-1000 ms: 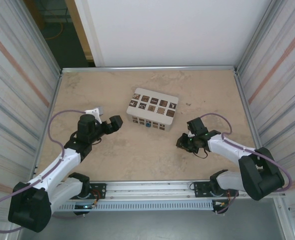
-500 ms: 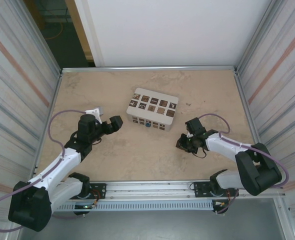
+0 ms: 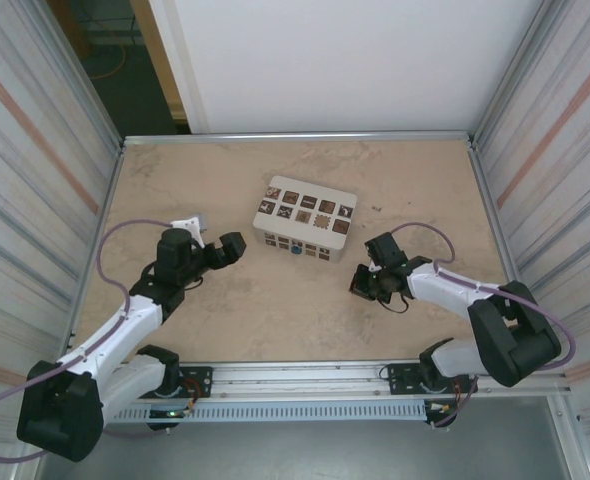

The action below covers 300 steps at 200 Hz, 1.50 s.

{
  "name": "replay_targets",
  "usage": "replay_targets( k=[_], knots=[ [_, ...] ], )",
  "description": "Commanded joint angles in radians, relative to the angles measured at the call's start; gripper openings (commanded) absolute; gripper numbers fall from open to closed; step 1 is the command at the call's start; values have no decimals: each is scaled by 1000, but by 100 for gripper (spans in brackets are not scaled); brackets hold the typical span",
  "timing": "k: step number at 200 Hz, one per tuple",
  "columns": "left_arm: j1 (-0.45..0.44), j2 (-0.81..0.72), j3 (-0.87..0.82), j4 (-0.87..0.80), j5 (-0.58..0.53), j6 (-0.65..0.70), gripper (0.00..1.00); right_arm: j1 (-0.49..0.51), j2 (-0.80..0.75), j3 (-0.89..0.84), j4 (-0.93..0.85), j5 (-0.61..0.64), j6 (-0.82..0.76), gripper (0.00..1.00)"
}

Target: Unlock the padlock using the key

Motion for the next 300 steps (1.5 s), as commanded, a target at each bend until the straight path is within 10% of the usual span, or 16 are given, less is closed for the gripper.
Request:
replay_targets(
  k=[1, 59, 168, 300],
  knots=[
    [0, -2, 6, -6, -12, 24, 99, 5, -48, 30, -43, 33, -54, 1],
    [2, -63, 38, 31, 114, 104, 99, 5, -185, 71, -36, 3, -298, 0],
    [-18, -7, 254, 213, 769, 153, 68, 5, -444, 214, 58, -317, -767, 0],
    [-213, 232, 455, 175, 857, 227, 45, 135, -271, 428, -36, -405, -887, 0]
  ],
)
